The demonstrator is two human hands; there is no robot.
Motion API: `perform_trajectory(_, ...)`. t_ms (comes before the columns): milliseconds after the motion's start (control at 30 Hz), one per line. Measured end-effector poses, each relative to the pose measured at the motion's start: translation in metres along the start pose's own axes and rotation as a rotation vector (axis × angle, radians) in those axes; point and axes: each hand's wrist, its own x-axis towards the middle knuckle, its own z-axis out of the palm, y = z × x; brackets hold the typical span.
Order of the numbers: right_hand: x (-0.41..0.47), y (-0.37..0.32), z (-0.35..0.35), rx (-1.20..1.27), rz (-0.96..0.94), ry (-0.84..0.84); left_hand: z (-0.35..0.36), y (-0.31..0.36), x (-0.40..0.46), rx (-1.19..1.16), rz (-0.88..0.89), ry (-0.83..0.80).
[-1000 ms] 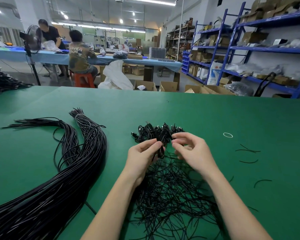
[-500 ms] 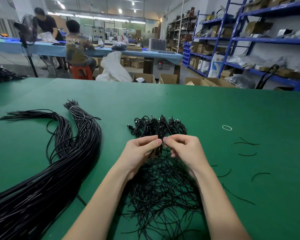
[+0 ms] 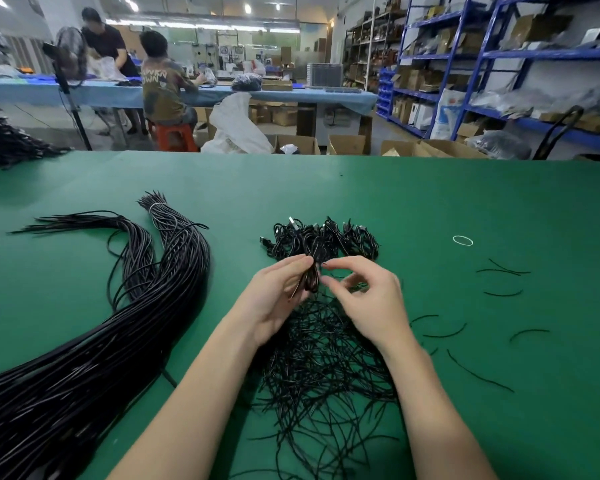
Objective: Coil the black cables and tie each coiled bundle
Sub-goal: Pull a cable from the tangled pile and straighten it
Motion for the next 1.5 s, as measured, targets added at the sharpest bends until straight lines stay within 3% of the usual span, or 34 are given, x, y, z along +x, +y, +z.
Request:
perform_trajectory(267,-0.002,-0.001,0.000,0.016,-0.095,0.086,0.003,-0.019,-0.005,-0.175,-0.024,-0.001)
perform_trajectory(600,0.000,-0.006,0.003,-0.044,-0.091,0.074,-0.002,-0.019,-0.010,-0.104,0.003,-0.038)
perform_trajectory(700,0.006,-0.012,0.006,0.139,0.168,0.003,0.001,-0.019,-0.010,-0.137,0.051,-0.039)
perform_trajectory(800,0.014,-0.024,0.004,0.846,0.718,-0.189,0.001,-0.020,-0.011,-0.148,0.102,-0.048)
perform_trajectory(867,0.016,-0.027,0.000,1.051,0.908,-0.249,0.001,-0.020,-0.012,-0.152,0.112,-0.047)
perform_trajectory(933,0.015,-0.026,-0.001,0.834,0.787,-0.263,0.001,-0.020,-0.011,-0.143,0.089,-0.018)
perform_trajectory(1067,0.013,-0.020,-0.003,0.154,0.172,-0.040,0.000,-0.021,-0.008,-0.161,0.044,0.023)
perform_trajectory(1167,0.009,-0.013,-0.003,-0.032,-0.107,-0.024,-0.001,-0.021,-0.009,-0.180,0.034,0.024)
perform_trajectory(1367,0.008,-0.011,0.000,-0.051,-0.240,0.095,0.001,-0.021,-0.010,-0.150,0.042,0.018)
perform_trajectory(1433,0.006,-0.012,0.011,0.018,-0.056,0.154,0.002,-0.021,-0.010,-0.151,0.061,0.027)
perform_trajectory(1500,0.007,-0.017,0.020,0.364,0.385,0.129,0.002,-0.021,-0.010,-0.160,0.086,0.041)
